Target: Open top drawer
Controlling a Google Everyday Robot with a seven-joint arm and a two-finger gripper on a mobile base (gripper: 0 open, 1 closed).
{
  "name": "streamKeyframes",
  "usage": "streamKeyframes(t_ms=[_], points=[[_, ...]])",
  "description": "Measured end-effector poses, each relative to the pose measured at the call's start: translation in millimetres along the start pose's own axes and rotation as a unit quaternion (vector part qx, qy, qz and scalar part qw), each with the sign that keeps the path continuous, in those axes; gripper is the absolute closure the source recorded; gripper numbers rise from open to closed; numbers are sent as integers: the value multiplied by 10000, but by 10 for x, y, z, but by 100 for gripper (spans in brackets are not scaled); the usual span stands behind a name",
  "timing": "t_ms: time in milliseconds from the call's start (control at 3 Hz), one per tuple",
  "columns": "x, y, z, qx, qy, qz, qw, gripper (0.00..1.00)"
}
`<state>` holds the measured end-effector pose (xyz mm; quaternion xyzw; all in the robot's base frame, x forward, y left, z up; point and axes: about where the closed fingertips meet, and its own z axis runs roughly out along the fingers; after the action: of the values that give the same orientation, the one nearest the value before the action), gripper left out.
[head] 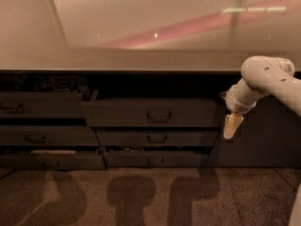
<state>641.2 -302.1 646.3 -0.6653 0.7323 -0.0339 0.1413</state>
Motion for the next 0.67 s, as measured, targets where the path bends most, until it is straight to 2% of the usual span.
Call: streamKeyframes(t_ms=[333,667], points=[[-76,20,-6,22,55,-79,10000,0],[-441,-6,15,167,372,-381,9984,0]])
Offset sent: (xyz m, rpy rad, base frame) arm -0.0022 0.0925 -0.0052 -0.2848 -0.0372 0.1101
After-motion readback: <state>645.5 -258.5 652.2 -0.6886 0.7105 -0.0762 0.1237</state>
